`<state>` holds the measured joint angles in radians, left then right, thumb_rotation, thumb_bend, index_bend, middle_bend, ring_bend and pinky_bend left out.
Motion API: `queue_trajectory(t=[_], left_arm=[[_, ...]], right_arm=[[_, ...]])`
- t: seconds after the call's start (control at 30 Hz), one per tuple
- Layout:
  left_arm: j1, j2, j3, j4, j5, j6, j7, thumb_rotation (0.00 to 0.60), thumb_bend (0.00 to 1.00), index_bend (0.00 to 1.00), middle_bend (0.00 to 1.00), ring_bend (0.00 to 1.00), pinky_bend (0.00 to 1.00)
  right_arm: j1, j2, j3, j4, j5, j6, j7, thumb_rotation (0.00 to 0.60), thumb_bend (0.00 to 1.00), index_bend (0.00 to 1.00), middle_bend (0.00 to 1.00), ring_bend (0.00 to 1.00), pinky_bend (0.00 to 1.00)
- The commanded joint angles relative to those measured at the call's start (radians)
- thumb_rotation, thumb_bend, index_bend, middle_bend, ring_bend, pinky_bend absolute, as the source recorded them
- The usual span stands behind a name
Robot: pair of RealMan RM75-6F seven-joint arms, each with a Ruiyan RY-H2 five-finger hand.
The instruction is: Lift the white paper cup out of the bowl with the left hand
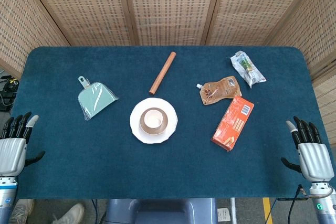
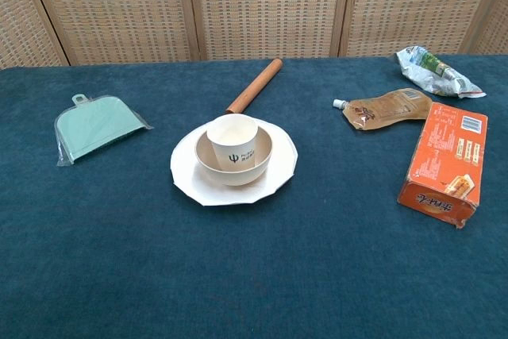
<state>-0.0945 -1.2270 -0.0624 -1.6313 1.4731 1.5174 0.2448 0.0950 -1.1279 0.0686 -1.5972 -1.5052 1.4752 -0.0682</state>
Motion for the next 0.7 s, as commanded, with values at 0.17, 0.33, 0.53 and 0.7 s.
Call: queue_trajectory(t=[0.17, 0.33, 0.53, 0.7], left_arm=[[0.000, -0.001, 0.002, -0.002, 0.002, 0.000, 0.004, 0.600, 0.04, 0.00, 0.00, 0.00, 0.00], [-0.001, -0.002, 0.003, -0.003, 0.003, -0.002, 0.006, 0.600, 0.04, 0.00, 0.00, 0.00, 0.00], [-0.021, -0.001, -0.005, -0.017, -0.007, -0.036, -0.008, 0.600, 0.04, 0.00, 0.00, 0.00, 0.00], [-0.108, 0.015, -0.060, -0.068, -0.048, -0.140, 0.038, 0.600, 0.05, 0.00, 0.00, 0.00, 0.00]], right_arm=[[-0.001, 0.002, -0.001, 0.001, -0.002, 0.002, 0.004, 0.600, 0.10, 0.00, 0.00, 0.00, 0.00], [0.000, 0.002, -0.001, 0.001, -0.001, -0.002, 0.008, 0.600, 0.10, 0.00, 0.00, 0.00, 0.00], [0.002, 0.004, 0.008, 0.004, 0.010, -0.003, 0.015, 0.600, 0.10, 0.00, 0.00, 0.00, 0.00], [0.008, 0.004, 0.022, 0.017, 0.038, -0.016, 0.024, 0.600, 0.10, 0.00, 0.00, 0.00, 0.00]])
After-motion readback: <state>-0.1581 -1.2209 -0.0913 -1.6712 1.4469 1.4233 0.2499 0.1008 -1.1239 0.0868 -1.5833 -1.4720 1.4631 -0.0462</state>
